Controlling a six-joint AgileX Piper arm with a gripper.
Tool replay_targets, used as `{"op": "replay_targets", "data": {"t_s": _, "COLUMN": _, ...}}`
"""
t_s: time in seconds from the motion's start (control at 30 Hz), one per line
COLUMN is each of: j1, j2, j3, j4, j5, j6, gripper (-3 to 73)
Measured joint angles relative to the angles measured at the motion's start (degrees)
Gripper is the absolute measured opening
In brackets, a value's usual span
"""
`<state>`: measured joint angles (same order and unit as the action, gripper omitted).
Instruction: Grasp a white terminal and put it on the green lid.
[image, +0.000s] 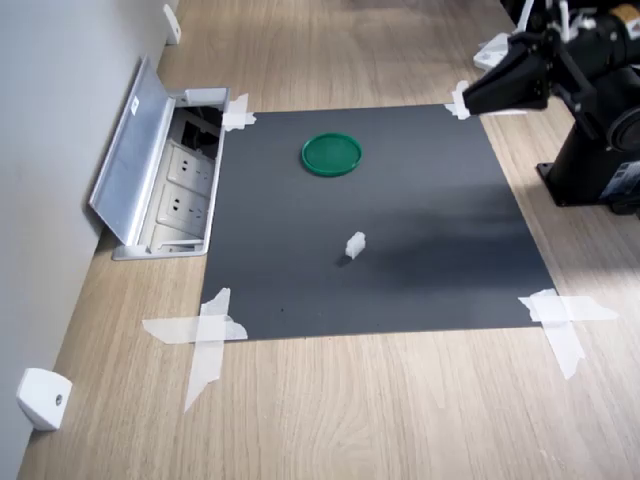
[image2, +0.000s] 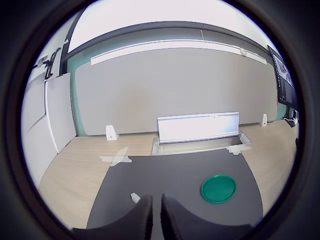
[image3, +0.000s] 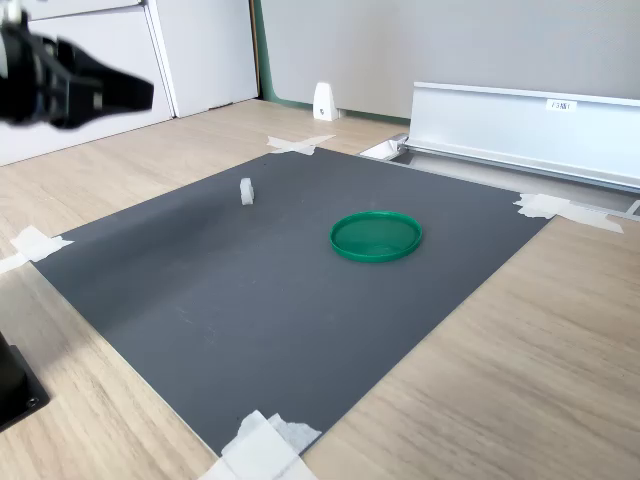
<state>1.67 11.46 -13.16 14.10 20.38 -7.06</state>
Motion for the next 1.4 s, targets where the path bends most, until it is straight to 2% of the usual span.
{"op": "replay_targets", "data": {"t_s": 0.17, "j1": 0.00, "j2": 10.65, "j3": -7.15, "j4": -3.00, "j5": 1.95, "j6": -2.34, "gripper": 5.8}}
{"op": "replay_targets", "data": {"t_s": 0.43, "j1": 0.00, "j2": 27.56, "j3": -19.10, "j4": -8.07, "j5": 16.88, "j6": -3.53, "gripper": 5.8}}
{"op": "replay_targets", "data": {"t_s": 0.67, "j1": 0.00, "j2": 39.90, "j3": -24.07, "j4": -11.85, "j5": 22.97, "j6": -7.66, "gripper": 4.8}}
{"op": "replay_targets", "data": {"t_s": 0.77, "j1": 0.00, "j2": 46.48, "j3": -26.28, "j4": -12.56, "j5": 24.09, "j6": -9.05, "gripper": 4.9}}
{"op": "replay_targets", "data": {"t_s": 0.83, "j1": 0.00, "j2": 50.15, "j3": -28.38, "j4": -11.88, "j5": 25.20, "j6": -9.04, "gripper": 6.6}}
{"op": "replay_targets", "data": {"t_s": 0.93, "j1": 0.00, "j2": 54.73, "j3": -32.13, "j4": -8.69, "j5": 26.89, "j6": -9.85, "gripper": 13.6}}
{"op": "replay_targets", "data": {"t_s": 1.03, "j1": 0.00, "j2": 58.93, "j3": -36.14, "j4": -5.73, "j5": 28.61, "j6": -13.66, "gripper": 26.2}}
{"op": "replay_targets", "data": {"t_s": 1.13, "j1": 0.00, "j2": 62.98, "j3": -39.89, "j4": -3.50, "j5": 31.50, "j6": -16.73, "gripper": 43.2}}
{"op": "replay_targets", "data": {"t_s": 1.27, "j1": 0.00, "j2": 66.39, "j3": -44.03, "j4": -2.96, "j5": 34.65, "j6": -18.11, "gripper": 64.1}}
{"op": "replay_targets", "data": {"t_s": 1.4, "j1": 0.00, "j2": 67.09, "j3": -47.96, "j4": -1.73, "j5": 37.64, "j6": -18.89, "gripper": 71.4}}
